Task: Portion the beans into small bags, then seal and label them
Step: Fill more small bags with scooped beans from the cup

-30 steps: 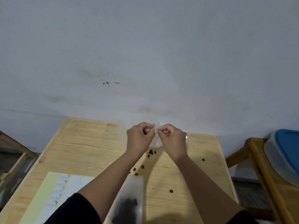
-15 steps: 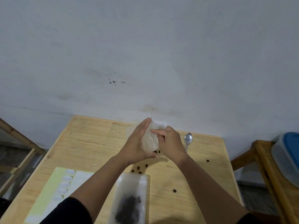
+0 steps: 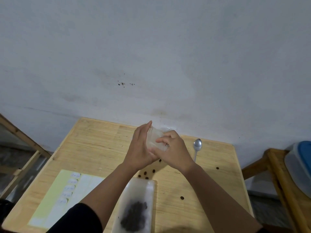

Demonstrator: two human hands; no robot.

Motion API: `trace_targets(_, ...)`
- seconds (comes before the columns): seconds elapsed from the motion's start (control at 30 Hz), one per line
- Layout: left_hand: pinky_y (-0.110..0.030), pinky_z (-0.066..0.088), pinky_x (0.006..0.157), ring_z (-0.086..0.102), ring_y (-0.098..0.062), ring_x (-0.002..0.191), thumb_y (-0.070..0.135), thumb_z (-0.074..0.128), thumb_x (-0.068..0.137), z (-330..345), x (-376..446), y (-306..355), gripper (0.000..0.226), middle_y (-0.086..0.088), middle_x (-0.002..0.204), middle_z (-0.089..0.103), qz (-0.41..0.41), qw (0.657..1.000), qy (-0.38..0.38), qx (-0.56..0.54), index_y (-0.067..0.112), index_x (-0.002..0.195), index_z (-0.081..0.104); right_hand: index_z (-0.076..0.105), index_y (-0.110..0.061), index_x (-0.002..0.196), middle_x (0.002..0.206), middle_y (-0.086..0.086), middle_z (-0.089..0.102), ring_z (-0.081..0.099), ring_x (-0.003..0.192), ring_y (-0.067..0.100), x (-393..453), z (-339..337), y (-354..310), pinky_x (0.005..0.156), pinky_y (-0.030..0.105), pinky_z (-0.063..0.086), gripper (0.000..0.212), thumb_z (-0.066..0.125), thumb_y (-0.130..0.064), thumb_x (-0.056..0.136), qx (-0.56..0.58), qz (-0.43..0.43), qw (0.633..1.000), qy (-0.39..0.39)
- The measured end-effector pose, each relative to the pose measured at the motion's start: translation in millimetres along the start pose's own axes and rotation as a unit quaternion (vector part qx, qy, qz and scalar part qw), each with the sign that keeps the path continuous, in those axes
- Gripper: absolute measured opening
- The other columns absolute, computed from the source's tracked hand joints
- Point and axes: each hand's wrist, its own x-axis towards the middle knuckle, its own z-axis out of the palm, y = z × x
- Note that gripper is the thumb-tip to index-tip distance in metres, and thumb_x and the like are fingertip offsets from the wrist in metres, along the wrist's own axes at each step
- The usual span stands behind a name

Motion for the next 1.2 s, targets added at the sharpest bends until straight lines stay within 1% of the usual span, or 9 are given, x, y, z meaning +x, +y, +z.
trace_targets(0.17,0.003,0.021,0.096,0.024,0.017,0.123,0.054,0.071,0.057,0,2,5,0.105,0.007,0.133,0.031,0.0,1.0,0.003,-0.017,0.018,0.145,0.026,0.073,-0.017,0.099,0.121,-0.004,0.053,0.051,0.097,0.0,-1,1,2,0.08,0.006,0.035,0.016,0.062,-0.021,0.088,0.051,-0.008,0.999,0.005)
trace_targets(0.27,0.003,0.025,0.092,0.028,0.019,0.118,0.051,0.07,0.058,0,2,4,0.097,0.004,0.13,0.035,-0.008,1.0,0.016,-0.025,0.014,0.14,0.034,0.073,-0.027,0.094,0.132,-0.008,0.049,0.041,0.124,0.0,-4,-3,0,0.098,0.023,0.037,0.012,0.064,-0.024,0.087,0.115,-0.011,0.992,-0.051)
trace_targets(0.43,0.001,0.028,0.091,0.032,0.019,0.115,0.022,0.084,0.061,7,1,0,0.09,0.004,0.126,0.035,-0.008,0.999,0.033,-0.035,0.017,0.136,0.035,0.07,-0.046,0.085,0.141,-0.008,0.046,0.031,0.135,0.005,-4,-2,4,0.111,0.043,0.031,0.011,0.06,-0.048,0.084,0.113,-0.025,0.988,-0.098)
trace_targets(0.5,-0.002,0.028,0.096,0.031,0.016,0.118,0.016,0.088,0.058,11,-1,-4,0.095,0.003,0.127,0.036,0.007,0.999,0.042,-0.029,0.013,0.137,0.036,0.069,-0.045,0.097,0.137,-0.007,0.05,0.038,0.132,0.005,-5,-4,6,0.108,0.036,0.035,0.027,0.049,-0.059,0.085,0.148,-0.015,0.984,-0.096)
trace_targets(0.6,-0.002,0.026,0.097,0.029,0.013,0.121,0.019,0.089,0.057,16,0,-6,0.097,0.002,0.13,0.037,0.014,0.999,0.048,-0.015,0.014,0.137,0.035,0.068,-0.03,0.109,0.125,-0.012,0.058,0.046,0.118,-0.009,-5,-9,7,0.093,0.005,0.035,0.031,0.042,-0.04,0.096,0.203,0.0,0.978,-0.041)
trace_targets(0.8,-0.01,0.031,0.101,0.031,0.007,0.127,0.031,0.085,0.062,22,2,-15,0.09,0.005,0.137,0.039,-0.008,0.998,0.066,-0.005,0.019,0.137,0.035,0.07,-0.022,0.104,0.102,-0.014,0.069,0.062,0.093,-0.004,-1,-8,31,0.08,0.011,0.048,0.021,0.051,-0.024,0.095,0.206,0.001,0.974,0.098)
trace_targets(0.93,-0.029,0.041,0.104,0.042,-0.005,0.124,0.05,0.075,0.062,23,-5,-25,0.084,0.014,0.13,0.039,-0.052,0.996,0.069,-0.018,0.033,0.133,0.032,0.071,-0.006,0.096,0.068,-0.007,0.063,0.05,0.051,-0.001,-2,-3,85,0.05,0.008,0.038,0.019,0.059,-0.019,0.091,0.109,0.076,0.969,0.209)
trace_targets(1.1,-0.022,0.037,0.097,0.037,-0.006,0.121,0.044,0.081,0.061,24,-7,-35,0.109,0.015,0.123,0.034,-0.085,0.994,0.072,0.008,0.029,0.146,0.014,0.069,-0.002,0.098,0.09,0.012,0.066,0.06,0.088,0.027,-1,9,134,0.072,0.025,0.037,0.023,0.062,-0.02,0.086,-0.033,0.218,0.95,0.223)
trace_targets(1.2,-0.026,0.035,0.099,0.031,-0.003,0.119,0.032,0.087,0.062,25,-5,-38,0.108,0.01,0.125,0.03,-0.088,0.992,0.077,0.047,0.016,0.147,0.021,0.064,-0.001,0.105,0.1,0.017,0.059,0.053,0.097,0.029,-3,13,151,0.076,0.027,0.033,0.028,0.065,-0.017,0.082,-0.032,0.277,0.937,0.212)
